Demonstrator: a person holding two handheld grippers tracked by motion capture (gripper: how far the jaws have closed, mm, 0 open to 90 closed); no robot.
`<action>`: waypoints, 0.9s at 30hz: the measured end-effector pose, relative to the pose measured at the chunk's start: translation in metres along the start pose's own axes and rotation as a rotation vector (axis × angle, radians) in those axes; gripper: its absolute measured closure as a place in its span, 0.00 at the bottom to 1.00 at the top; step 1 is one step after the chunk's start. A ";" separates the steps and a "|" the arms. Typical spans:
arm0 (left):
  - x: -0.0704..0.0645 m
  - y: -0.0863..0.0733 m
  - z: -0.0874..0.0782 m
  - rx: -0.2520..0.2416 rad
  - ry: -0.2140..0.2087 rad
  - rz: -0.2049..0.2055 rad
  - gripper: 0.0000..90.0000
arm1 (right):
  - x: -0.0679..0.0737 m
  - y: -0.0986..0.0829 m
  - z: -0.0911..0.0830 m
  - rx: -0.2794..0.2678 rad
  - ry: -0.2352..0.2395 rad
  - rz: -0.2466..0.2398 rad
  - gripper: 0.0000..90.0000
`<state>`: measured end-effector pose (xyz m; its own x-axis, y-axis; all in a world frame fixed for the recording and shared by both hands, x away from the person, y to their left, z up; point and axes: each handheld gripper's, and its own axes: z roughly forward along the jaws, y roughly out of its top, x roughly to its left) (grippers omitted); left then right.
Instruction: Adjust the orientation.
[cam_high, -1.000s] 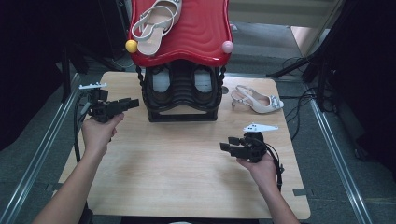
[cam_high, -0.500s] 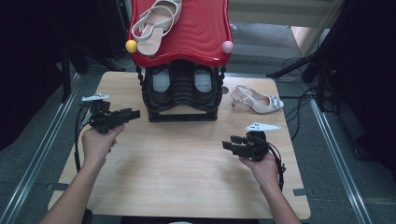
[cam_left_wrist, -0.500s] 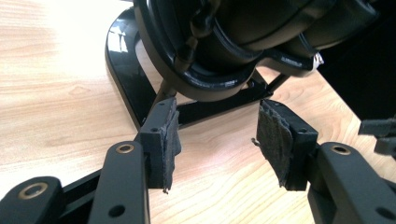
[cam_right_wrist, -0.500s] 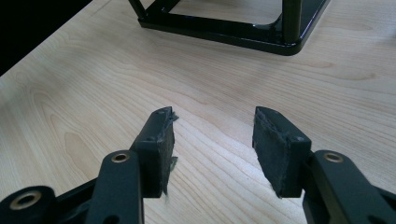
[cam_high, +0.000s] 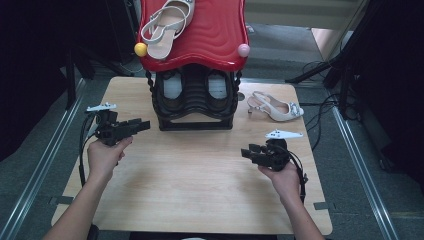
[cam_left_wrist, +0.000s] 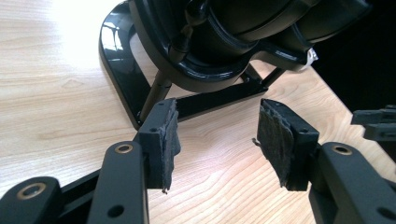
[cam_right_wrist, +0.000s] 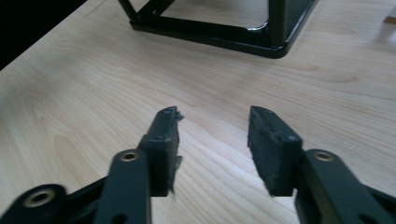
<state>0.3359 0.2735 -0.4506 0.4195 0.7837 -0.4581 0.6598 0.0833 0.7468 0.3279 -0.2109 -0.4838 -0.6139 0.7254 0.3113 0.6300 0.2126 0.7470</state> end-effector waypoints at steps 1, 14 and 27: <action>0.000 0.000 0.000 0.001 0.002 0.003 0.54 | -0.002 0.001 -0.001 -0.003 -0.005 0.011 0.74; 0.002 -0.006 -0.003 0.000 -0.010 -0.009 0.54 | -0.041 0.029 0.003 0.000 -0.110 0.096 1.00; 0.003 -0.009 0.000 0.007 -0.006 0.002 0.54 | -0.088 0.080 0.025 -0.056 -0.235 0.162 1.00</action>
<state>0.3309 0.2748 -0.4586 0.4245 0.7800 -0.4598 0.6636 0.0774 0.7440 0.4448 -0.2410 -0.4661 -0.3760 0.8802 0.2895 0.6795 0.0495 0.7320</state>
